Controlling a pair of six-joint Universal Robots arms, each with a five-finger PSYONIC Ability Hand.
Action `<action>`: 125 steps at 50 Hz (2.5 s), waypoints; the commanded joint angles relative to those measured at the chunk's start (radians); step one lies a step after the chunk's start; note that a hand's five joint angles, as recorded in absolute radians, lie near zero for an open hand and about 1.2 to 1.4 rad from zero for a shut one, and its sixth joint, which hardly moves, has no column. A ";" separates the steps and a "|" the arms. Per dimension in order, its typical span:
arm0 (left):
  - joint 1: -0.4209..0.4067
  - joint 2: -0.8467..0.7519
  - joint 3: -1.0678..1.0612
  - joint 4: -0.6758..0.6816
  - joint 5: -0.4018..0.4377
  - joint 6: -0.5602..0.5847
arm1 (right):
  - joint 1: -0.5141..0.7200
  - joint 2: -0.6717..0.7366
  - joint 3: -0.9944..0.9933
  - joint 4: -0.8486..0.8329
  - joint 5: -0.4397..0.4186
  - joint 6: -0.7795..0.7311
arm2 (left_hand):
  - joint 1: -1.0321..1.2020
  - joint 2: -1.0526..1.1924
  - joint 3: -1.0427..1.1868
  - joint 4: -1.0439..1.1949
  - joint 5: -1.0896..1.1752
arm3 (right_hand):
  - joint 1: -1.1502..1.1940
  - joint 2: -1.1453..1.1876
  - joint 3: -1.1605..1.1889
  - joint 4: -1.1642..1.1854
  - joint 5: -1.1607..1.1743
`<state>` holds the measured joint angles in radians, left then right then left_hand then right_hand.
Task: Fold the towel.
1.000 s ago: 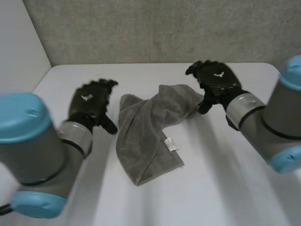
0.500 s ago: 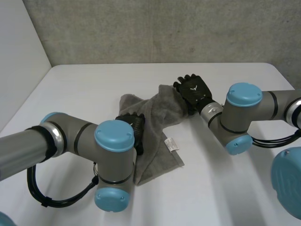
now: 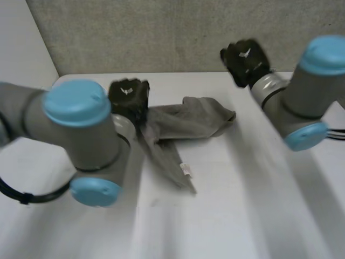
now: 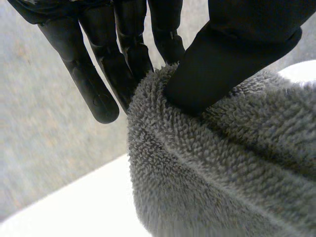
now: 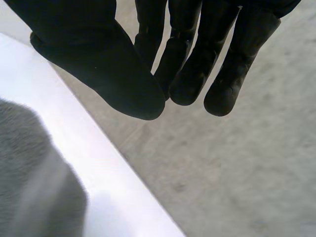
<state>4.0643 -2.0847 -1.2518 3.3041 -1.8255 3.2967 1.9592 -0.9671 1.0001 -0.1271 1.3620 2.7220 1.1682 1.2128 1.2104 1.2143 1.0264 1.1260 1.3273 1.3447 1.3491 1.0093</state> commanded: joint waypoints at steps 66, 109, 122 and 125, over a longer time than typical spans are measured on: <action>0.108 0.132 -0.035 -0.354 0.256 0.038 | 0.105 -0.306 0.292 0.436 0.207 -0.337 | 0.228 0.183 0.186 0.182 0.195 | 0.270 0.069 0.052 0.047 0.212; 0.082 0.075 -0.156 -0.144 0.209 0.113 | 0.110 0.094 0.195 0.078 0.256 -0.278 | -0.966 -1.011 -1.009 -1.013 -0.999 | 0.270 0.069 0.052 0.047 0.212; 0.113 0.244 -0.478 -0.147 0.009 -0.019 | 0.109 0.067 0.250 0.081 0.255 -0.275 | -0.884 -0.929 -0.926 -0.930 -0.917 | 0.270 0.069 0.052 0.047 0.212; 0.116 0.238 -0.498 -0.147 -0.017 -0.035 | 0.109 0.062 0.261 0.081 0.255 -0.275 | -0.884 -0.929 -0.926 -0.930 -0.917 | 0.270 0.069 0.052 0.047 0.212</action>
<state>4.1681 -1.8462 -1.6986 3.1582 -1.7879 3.2944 2.0683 -0.8973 1.2437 -0.0470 1.6168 2.4467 0.2352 0.2397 0.2395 0.2388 0.0651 1.1882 1.3074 1.3531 1.3575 1.0328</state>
